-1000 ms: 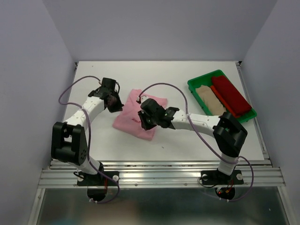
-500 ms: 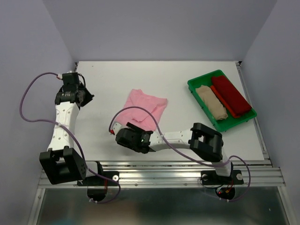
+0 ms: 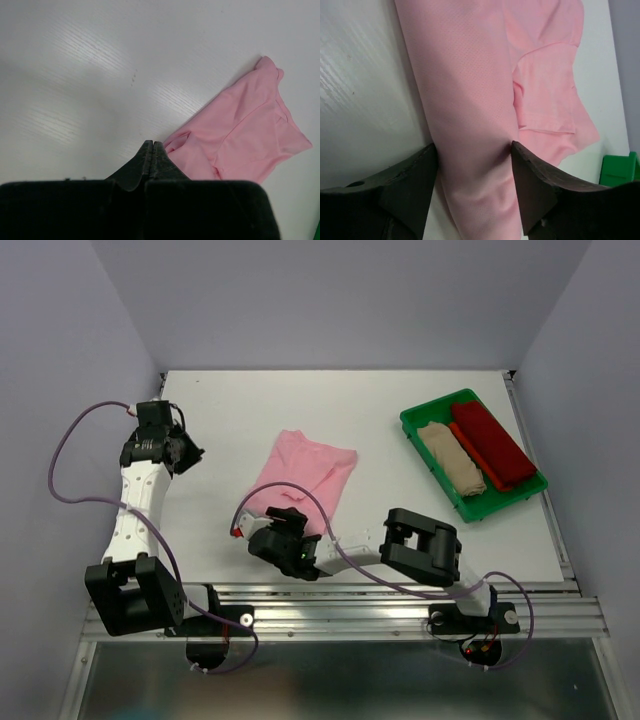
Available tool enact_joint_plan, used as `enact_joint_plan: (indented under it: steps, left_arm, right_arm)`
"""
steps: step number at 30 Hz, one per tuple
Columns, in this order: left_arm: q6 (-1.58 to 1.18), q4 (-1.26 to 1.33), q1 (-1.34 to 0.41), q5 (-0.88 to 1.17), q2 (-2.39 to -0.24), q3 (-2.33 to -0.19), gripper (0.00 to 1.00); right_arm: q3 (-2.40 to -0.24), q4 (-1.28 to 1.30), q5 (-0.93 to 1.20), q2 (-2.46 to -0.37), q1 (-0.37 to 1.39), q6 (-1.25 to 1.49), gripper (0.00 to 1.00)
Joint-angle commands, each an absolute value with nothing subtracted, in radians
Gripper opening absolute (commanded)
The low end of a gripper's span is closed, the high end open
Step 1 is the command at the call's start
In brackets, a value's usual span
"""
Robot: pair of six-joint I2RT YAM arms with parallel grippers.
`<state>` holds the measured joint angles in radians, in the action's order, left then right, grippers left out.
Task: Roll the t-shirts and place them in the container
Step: Roll the T-shirt to the center of the board.
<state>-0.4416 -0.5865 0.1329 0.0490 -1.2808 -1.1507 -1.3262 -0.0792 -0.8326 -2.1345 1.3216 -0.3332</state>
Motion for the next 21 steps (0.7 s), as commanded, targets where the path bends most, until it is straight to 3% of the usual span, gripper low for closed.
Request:
enact_joint_plan:
  steps: [1, 4, 8, 11, 21]
  left_arm:
    - [-0.426, -0.578, 0.138, 0.06, -1.261, -1.147, 0.0]
    - [-0.423, -0.578, 0.137, 0.061, -1.258, -1.144, 0.0]
    - [-0.422, -0.58, 0.138, 0.064, -1.252, -1.14, 0.0]
    - [-0.42, -0.578, 0.138, 0.067, -1.249, -1.138, 0.0]
    - [-0.414, -0.574, 0.14, 0.084, -1.241, -1.129, 0.0]
  right_arm:
    - [-1.289, -0.182, -0.839, -2.187, 1.319, -0.359, 0.6]
    - [-1.292, -0.192, -0.828, -2.194, 1.319, -0.336, 0.37]
    - [-1.29, -0.192, -0.798, -2.174, 1.299, -0.304, 0.14]
    - [-1.282, -0.187, -0.761, -2.145, 1.281, -0.284, 0.03]
    - [-1.365, 0.115, -0.329, -1.997, 1.172, -0.025, 0.01]
